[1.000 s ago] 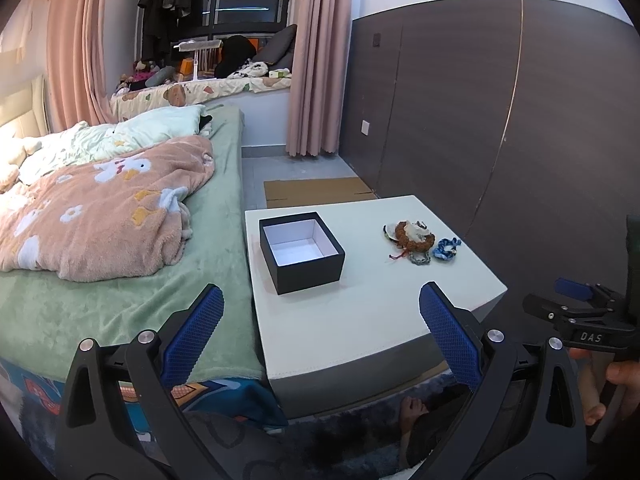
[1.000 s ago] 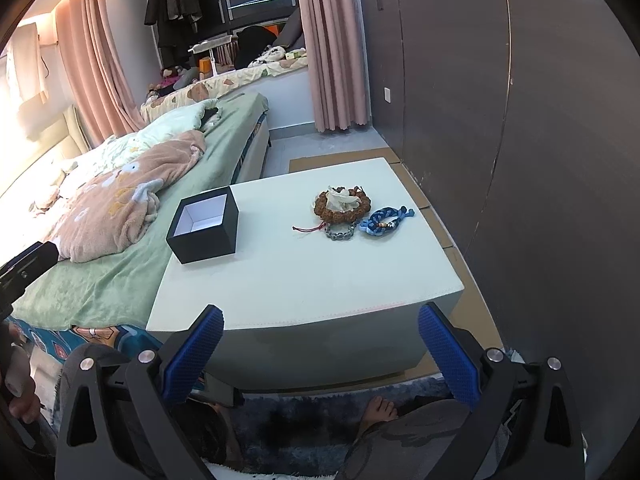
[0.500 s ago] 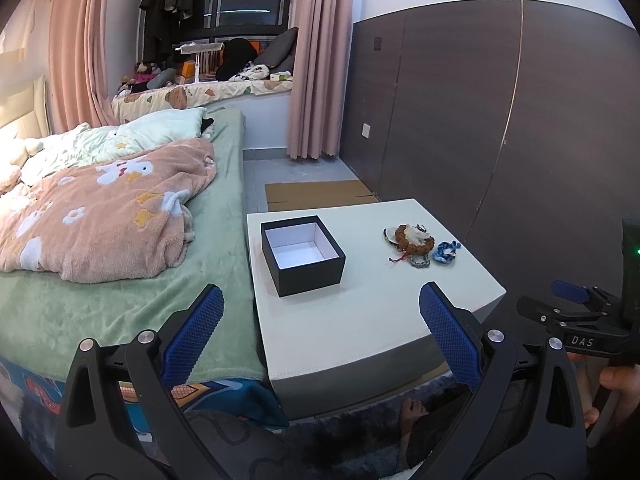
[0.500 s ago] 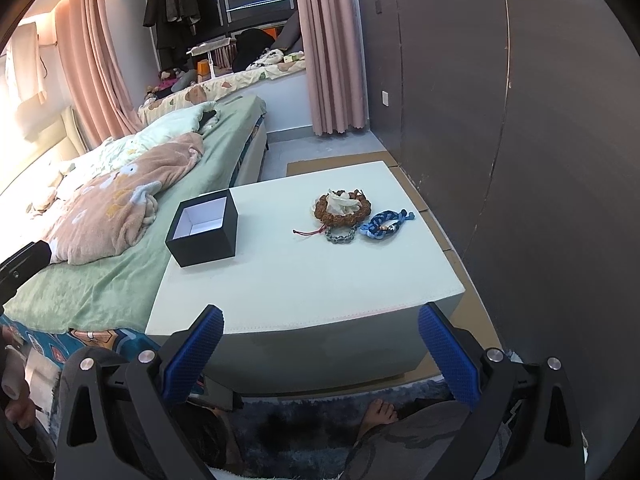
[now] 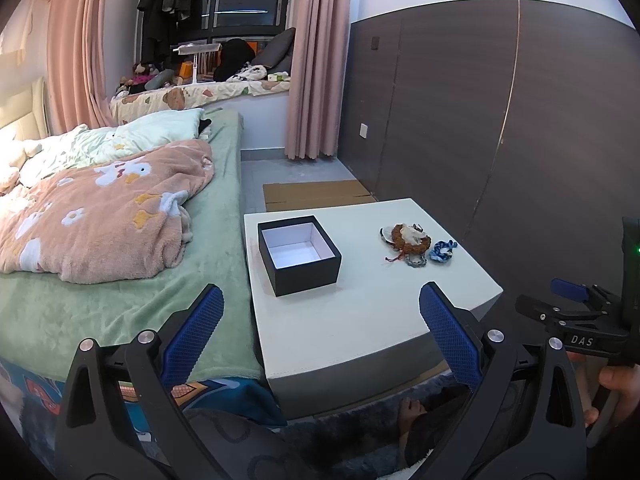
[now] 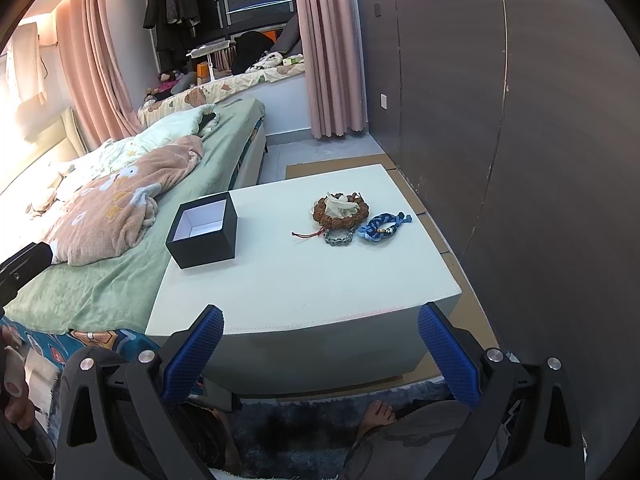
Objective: Organize jewelry
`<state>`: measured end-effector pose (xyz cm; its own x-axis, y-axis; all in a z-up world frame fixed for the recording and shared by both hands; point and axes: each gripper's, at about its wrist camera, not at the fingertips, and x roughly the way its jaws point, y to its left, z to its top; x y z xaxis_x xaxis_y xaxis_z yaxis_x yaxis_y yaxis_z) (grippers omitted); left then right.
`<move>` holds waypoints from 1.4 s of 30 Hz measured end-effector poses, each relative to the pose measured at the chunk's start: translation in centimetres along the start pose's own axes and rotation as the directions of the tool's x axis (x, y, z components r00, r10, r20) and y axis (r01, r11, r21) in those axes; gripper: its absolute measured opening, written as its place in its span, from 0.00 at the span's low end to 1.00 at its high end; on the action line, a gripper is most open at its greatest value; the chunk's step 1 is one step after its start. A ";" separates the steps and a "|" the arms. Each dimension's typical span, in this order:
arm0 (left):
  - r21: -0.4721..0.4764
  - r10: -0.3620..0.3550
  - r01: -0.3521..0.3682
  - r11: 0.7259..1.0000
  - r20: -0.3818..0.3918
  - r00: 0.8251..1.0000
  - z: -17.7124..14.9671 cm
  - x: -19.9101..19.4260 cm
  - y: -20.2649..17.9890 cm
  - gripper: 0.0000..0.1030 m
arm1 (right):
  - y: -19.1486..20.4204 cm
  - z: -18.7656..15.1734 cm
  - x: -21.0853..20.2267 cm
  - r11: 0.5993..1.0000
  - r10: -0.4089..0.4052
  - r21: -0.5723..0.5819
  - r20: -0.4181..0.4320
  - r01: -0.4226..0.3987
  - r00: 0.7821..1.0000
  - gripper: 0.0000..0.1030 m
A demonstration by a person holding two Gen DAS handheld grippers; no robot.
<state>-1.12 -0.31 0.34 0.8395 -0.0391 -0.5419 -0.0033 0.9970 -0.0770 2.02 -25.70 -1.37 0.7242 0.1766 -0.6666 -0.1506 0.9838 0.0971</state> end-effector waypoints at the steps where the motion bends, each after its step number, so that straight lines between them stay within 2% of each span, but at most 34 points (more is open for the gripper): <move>1: 0.000 0.003 -0.003 1.000 0.001 1.000 0.0 0.0 0.0 0.95 | 0.0 0.0 0.0 1.000 -0.001 -0.001 0.001 0.001 1.000 0.93; 15: -0.014 0.002 -0.002 1.000 0.010 1.000 0.3 -0.3 0.0 0.95 | 0.2 -0.1 -0.4 1.000 -0.006 -0.015 0.005 0.006 1.000 0.93; 26: -0.021 0.028 -0.028 0.999 0.020 0.999 0.3 -0.2 0.7 0.95 | 0.4 -0.2 -0.5 1.000 -0.008 -0.018 0.009 0.008 1.000 0.93; 35: -0.015 -0.011 0.011 1.000 -0.010 1.000 0.9 2.2 0.7 0.95 | -0.5 0.7 1.5 1.000 -0.012 0.008 -0.004 0.012 1.000 0.93; 42: -0.014 -0.107 0.107 0.994 -0.029 0.994 2.2 5.4 -0.3 0.95 | -2.5 1.9 3.9 0.998 -0.004 0.057 -0.028 0.006 1.000 0.92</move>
<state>4.60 -0.67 -0.73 0.8188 -0.1475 -0.5548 0.0784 0.9861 -0.1465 6.48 -27.37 -2.81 0.7055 0.1716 -0.6877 -0.1078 0.9849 0.1352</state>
